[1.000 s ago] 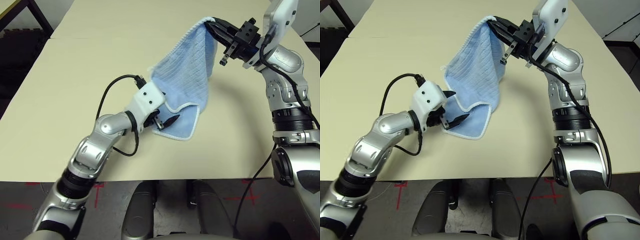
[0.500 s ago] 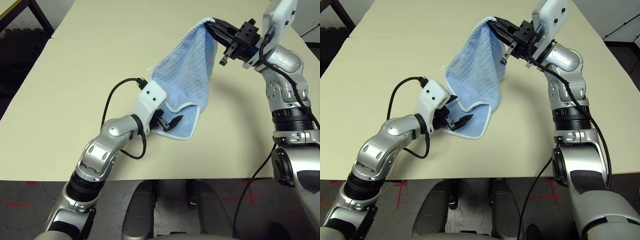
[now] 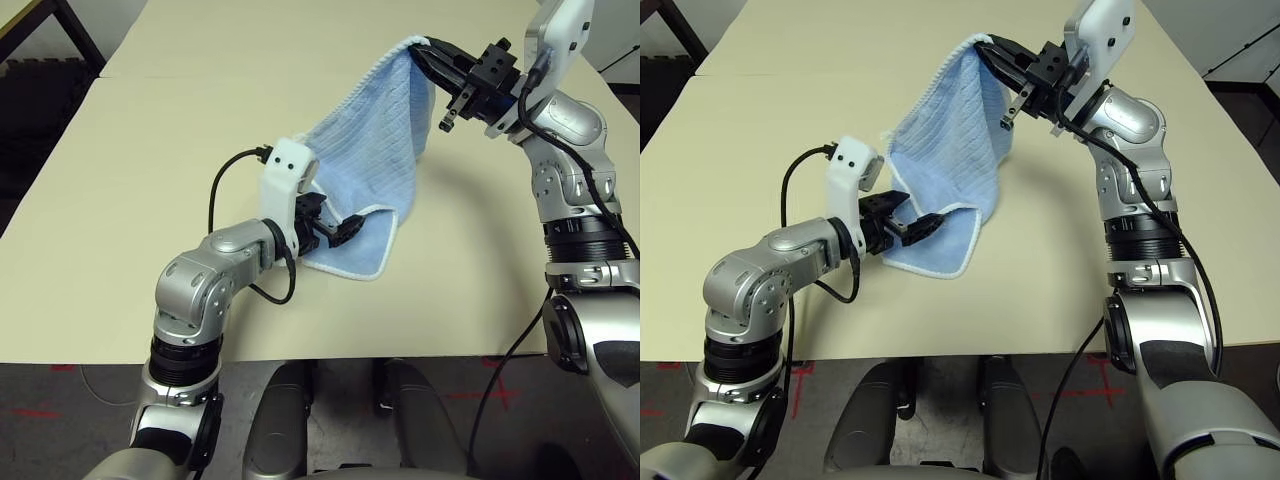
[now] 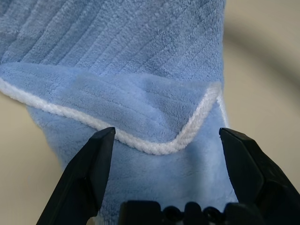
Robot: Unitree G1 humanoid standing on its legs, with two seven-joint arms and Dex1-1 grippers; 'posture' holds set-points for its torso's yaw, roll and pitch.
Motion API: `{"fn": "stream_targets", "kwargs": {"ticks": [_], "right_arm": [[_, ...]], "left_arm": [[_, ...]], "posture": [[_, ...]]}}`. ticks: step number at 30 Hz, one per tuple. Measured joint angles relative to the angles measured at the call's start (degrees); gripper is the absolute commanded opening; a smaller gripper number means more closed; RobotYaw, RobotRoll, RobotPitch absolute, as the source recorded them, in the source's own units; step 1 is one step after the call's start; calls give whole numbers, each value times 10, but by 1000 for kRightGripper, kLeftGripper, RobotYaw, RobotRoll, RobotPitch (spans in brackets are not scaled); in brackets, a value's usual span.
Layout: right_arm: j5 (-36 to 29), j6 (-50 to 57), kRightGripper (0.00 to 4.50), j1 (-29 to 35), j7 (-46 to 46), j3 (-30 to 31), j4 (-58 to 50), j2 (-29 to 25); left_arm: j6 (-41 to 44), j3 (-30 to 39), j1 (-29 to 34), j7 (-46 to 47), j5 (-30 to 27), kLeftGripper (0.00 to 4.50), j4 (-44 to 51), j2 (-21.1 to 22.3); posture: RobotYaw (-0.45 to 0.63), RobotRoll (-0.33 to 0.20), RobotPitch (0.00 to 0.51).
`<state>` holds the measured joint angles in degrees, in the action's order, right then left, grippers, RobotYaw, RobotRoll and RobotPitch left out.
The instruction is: Fold the towel and set it aside.
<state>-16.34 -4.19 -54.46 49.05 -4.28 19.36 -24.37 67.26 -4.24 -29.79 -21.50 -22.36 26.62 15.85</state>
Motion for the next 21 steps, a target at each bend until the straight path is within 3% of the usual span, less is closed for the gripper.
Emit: {"fn": "stream_targets", "kwargs": {"ticks": [2, 8, 13, 16, 21], "right_arm": [[0, 0, 62, 0, 0, 0, 0, 0], [0, 0, 62, 0, 0, 0, 0, 0], [0, 1, 62, 0, 0, 0, 1, 0], [0, 1, 62, 0, -1, 0, 1, 0], [0, 3, 62, 1, -1, 0, 1, 0]], "left_arm": [[-20, -18, 2, 0, 9, 4500, 2, 13], [-155, -111, 13, -8, 98, 4500, 8, 106], [-205, -136, 18, -17, 128, 4500, 6, 113], [-173, -102, 27, -14, 100, 4500, 2, 65], [-19, 37, 0, 22, 9, 4500, -3, -63]], "posture": [[72, 0, 234], [75, 0, 235], [71, 0, 238], [68, 0, 240], [69, 0, 241]]}}
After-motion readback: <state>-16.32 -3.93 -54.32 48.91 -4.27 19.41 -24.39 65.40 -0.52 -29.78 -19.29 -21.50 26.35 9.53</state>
